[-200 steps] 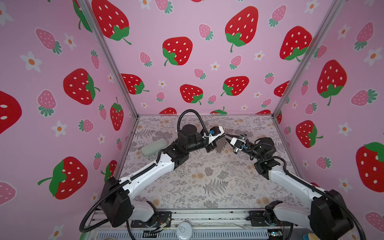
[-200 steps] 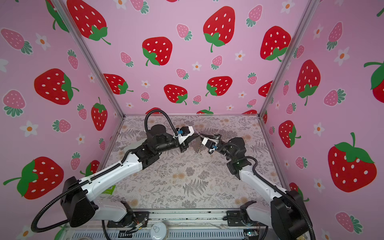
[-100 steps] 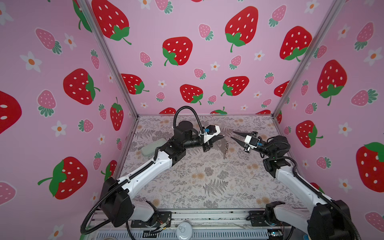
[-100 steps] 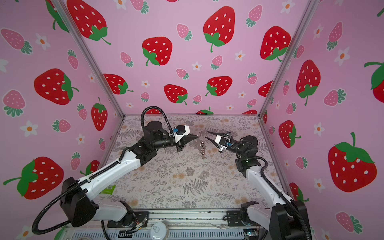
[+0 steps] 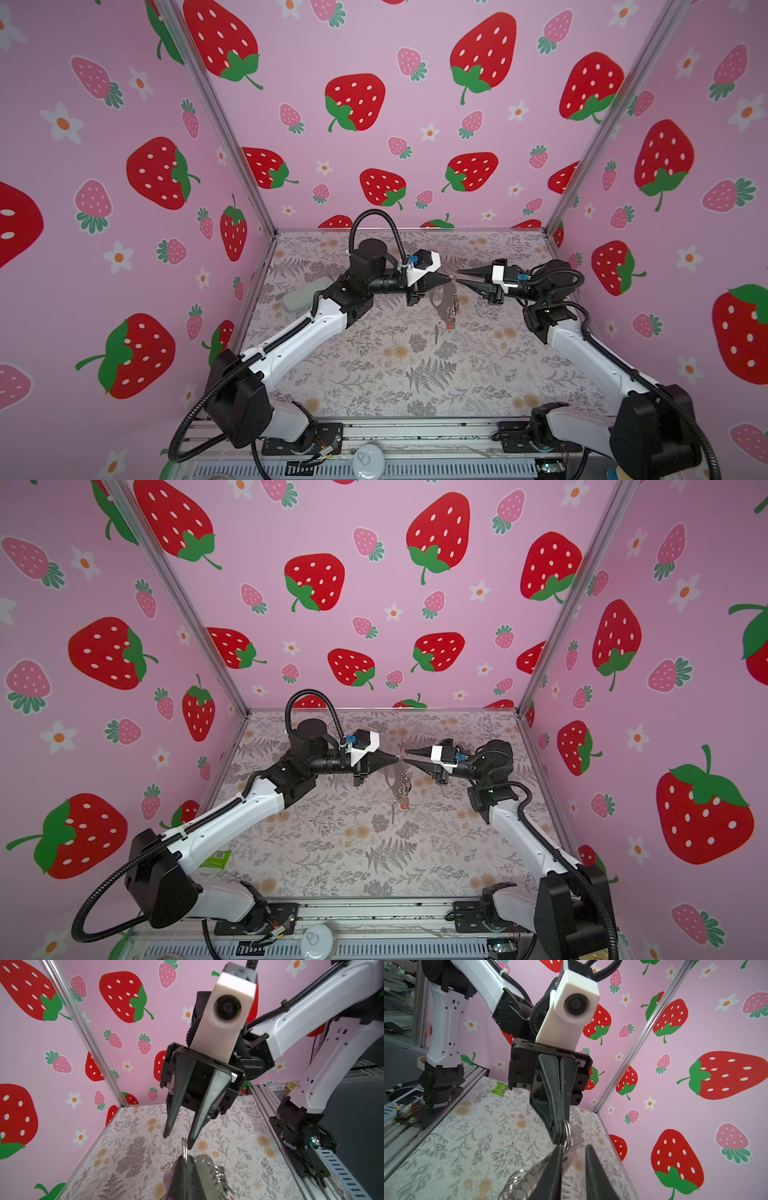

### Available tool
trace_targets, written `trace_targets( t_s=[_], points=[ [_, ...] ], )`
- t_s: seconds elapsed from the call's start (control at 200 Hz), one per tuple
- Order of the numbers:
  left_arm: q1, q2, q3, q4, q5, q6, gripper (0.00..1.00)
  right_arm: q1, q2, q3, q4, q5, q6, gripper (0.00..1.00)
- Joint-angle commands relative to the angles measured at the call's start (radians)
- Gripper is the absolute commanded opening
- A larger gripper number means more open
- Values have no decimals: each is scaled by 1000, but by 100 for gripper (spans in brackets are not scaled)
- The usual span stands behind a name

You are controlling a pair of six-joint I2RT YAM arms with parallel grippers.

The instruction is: Put the keys on the keyring

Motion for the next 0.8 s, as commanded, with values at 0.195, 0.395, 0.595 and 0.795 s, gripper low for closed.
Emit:
trace_targets(
  t_s=[0.195,0.395,0.595,0.795],
  points=[
    [4,-12,35,47,31,1,0,17,26,32,7,-57,43,18],
    [3,-16,21,84,24,-5,0,28,37,35,7,-63,48,15],
    [2,-17,12,89,23,1,0,31,44,40,4,-65,48,11],
    [0,-22,10,46,15,34,0,31,41,40,6,-63,43,7]
  ],
)
